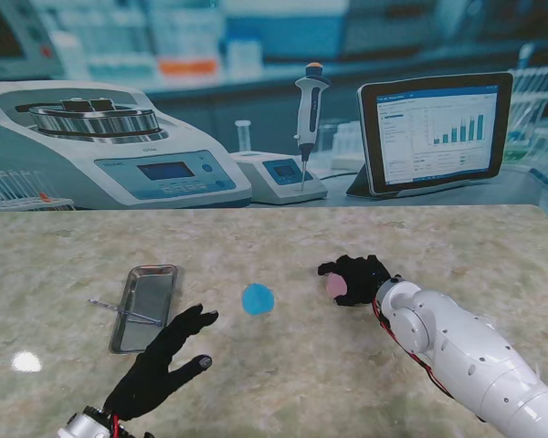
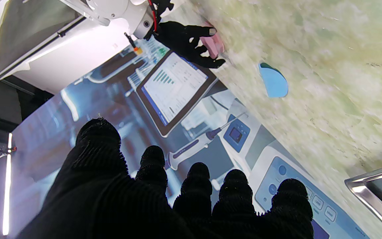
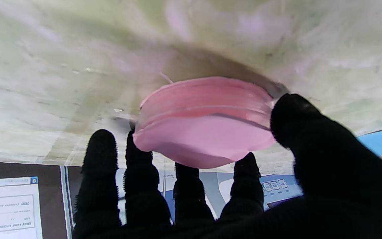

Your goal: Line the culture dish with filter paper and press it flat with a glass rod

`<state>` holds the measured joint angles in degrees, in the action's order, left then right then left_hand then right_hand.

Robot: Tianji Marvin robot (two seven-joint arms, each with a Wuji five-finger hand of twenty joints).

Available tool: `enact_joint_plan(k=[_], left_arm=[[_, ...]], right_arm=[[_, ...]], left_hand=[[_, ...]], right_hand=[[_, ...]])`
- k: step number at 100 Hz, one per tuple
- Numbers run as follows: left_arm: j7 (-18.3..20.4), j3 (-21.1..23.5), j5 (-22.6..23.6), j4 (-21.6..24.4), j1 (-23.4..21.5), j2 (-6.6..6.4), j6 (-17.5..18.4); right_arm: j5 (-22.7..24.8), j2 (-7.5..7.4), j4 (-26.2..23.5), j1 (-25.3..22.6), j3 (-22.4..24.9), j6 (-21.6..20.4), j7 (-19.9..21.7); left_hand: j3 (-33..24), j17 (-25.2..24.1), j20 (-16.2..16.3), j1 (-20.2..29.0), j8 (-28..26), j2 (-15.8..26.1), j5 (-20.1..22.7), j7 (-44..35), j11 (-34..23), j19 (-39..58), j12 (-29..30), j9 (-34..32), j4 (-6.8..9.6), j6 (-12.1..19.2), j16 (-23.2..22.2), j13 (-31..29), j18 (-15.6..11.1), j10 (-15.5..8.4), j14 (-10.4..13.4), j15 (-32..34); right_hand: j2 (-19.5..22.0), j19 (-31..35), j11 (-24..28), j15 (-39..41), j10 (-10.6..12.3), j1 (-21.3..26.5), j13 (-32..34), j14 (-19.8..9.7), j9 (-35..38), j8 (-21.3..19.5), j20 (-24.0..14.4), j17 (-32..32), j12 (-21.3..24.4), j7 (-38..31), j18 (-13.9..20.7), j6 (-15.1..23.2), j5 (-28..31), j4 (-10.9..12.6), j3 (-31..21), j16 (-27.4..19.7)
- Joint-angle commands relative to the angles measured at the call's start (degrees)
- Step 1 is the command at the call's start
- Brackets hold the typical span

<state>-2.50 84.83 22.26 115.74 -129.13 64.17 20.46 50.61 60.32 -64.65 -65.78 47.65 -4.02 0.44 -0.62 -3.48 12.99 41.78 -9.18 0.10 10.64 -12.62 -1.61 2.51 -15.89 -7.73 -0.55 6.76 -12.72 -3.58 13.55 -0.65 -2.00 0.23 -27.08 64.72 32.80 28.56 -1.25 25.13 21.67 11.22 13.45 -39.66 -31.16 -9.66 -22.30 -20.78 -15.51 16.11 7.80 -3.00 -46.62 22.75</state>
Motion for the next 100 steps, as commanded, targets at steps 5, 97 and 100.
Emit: enact_joint_plan(k=[5, 97, 100], left_arm=[[0.25, 0.13, -0.13, 0.25, -0.29, 0.00, 0.12], [0.01, 0.06, -0.29, 0.24, -0.23, 0.07, 0.07], [0.00, 0.06, -0.30, 0.23, -0.23, 0.07, 0.09]], right_arm=[[0.47, 0.14, -0.20, -0.64, -0.10, -0.21, 0.11], [3.54, -0.06, -0.93, -0.81, 1.44, -0.94, -2.42], [3.71, -0.09, -1.22, -1.01, 1.76, -0.95, -2.41]], left_hand=[[1.11, -0.33, 0.66, 0.64, -0.59, 1.56, 0.52, -0.75, -0.42, -1.87, -2.16, 0.60, 0.49, 0.93, -0.87, 1.50, -0.30, -1.03, 0.02, 0.37], [1.11, -0.32, 0.67, 0.65, -0.58, 1.52, 0.55, -0.74, -0.43, -1.87, -2.16, 0.57, 0.49, 0.94, -0.82, 1.51, -0.33, -1.12, 0.03, 0.37], [1.10, -0.32, 0.66, 0.65, -0.57, 1.54, 0.52, -0.72, -0.43, -1.87, -2.16, 0.56, 0.49, 0.93, -0.82, 1.52, -0.33, -1.09, 0.01, 0.36]], right_hand=[[1.26, 0.91, 2.17, 3.93, 1.82, 2.88, 4.05, -3.84, 2.23, 0.89, -1.10, 0.27, -0.37, -0.46, 0.44, -0.40, 0.51, 0.71, -4.34, 1.54], [1.40, 2.35, 4.77, 7.74, 2.03, 4.08, 6.70, -5.14, 3.54, 2.47, -2.20, -0.14, -2.06, -3.28, 1.81, -0.91, 2.43, 0.60, -5.27, 3.70], [1.41, 2.37, 4.83, 7.86, 1.97, 4.08, 6.90, -5.19, 3.74, 2.40, -2.22, -0.18, -2.10, -3.66, 1.81, -0.98, 3.00, 0.59, -5.27, 3.76]])
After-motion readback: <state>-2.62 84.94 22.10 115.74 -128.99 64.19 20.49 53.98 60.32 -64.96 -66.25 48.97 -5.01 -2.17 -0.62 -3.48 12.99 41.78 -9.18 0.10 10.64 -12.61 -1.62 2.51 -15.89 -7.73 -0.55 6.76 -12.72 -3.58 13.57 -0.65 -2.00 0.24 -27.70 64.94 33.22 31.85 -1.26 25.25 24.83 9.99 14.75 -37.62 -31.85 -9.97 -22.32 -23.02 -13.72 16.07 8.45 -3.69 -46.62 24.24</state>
